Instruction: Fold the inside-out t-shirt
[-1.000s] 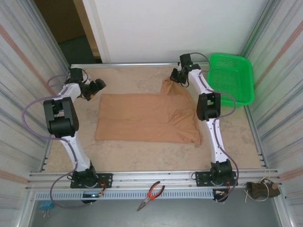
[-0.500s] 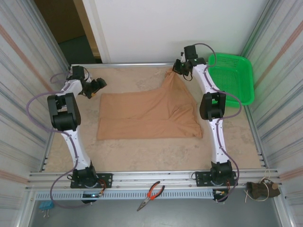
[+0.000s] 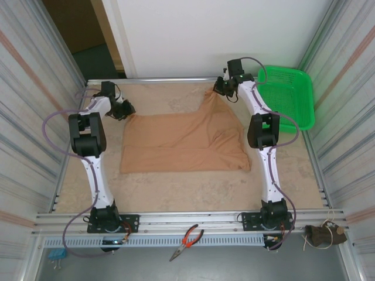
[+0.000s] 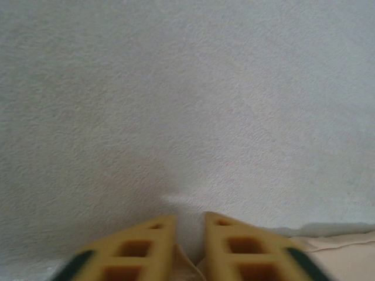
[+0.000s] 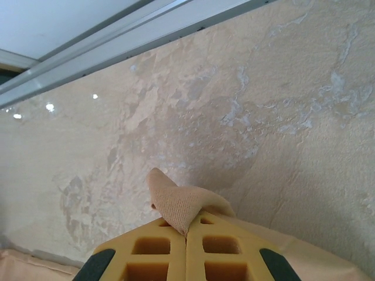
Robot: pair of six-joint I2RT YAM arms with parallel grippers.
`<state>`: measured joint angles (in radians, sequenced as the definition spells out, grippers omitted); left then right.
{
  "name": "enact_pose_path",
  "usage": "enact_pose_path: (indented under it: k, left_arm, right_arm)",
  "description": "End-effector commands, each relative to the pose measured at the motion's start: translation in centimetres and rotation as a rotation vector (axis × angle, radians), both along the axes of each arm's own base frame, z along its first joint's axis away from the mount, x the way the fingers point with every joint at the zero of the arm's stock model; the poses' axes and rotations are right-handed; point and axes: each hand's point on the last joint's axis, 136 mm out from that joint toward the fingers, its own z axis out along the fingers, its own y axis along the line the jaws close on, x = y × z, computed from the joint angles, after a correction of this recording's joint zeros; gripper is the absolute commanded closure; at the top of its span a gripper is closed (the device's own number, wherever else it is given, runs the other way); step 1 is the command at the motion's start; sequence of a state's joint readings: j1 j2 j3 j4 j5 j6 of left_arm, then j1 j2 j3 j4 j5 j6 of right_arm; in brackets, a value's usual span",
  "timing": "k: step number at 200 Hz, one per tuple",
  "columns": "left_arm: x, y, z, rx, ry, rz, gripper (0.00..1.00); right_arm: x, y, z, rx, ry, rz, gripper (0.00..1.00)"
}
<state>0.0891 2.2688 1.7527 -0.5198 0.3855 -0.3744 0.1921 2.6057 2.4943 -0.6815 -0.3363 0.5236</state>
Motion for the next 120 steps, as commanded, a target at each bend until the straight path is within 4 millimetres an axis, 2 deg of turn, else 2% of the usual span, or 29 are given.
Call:
enact_pose_path:
  k: [1, 26, 42, 52, 56, 68, 86, 120]
  left_arm:
    - [0.3, -0.1, 0.3, -0.008, -0.006, -0.009, 1.0]
    - [0.5, -0.1, 2.9, -0.011, -0.058, 0.0, 1.0]
    - [0.4, -0.3, 5.5, -0.024, -0.122, 0.006, 1.0]
    - [-0.1, -0.4, 6.4, -0.031, -0.141, 0.014, 1.0]
    - [-0.4, -0.5, 7.8, -0.031, -0.169, 0.017, 1.0]
    - [-1.4, -0.6, 8.9, -0.034, -0.193, 0.024, 1.0]
    - [-3.3, -0.6, 9.8, -0.031, -0.205, 0.032, 1.0]
    - [-7.7, 0.9, 8.9, -0.044, -0.197, 0.122, 1.0]
  right_arm:
    - [-0.7, 0.4, 4.3, 0.035, -0.038, 0.004, 1.0]
    - [-1.6, 0.1, 6.2, 0.039, -0.052, 0.003, 1.0]
    - [-2.5, -0.1, 7.9, 0.038, -0.072, 0.0, 1.0]
    - [-3.3, -0.3, 8.9, 0.04, -0.081, -0.003, 1.0]
    - [-3.7, -0.5, 9.3, 0.039, -0.086, -0.006, 1.0]
    - [-4.9, -0.8, 10.1, 0.035, -0.093, -0.013, 1.0]
    - [-7.2, -1.4, 11.0, 0.032, -0.101, -0.033, 1.0]
    - [-13.7, -2.5, 9.5, 0.018, -0.06, -0.075, 1.0]
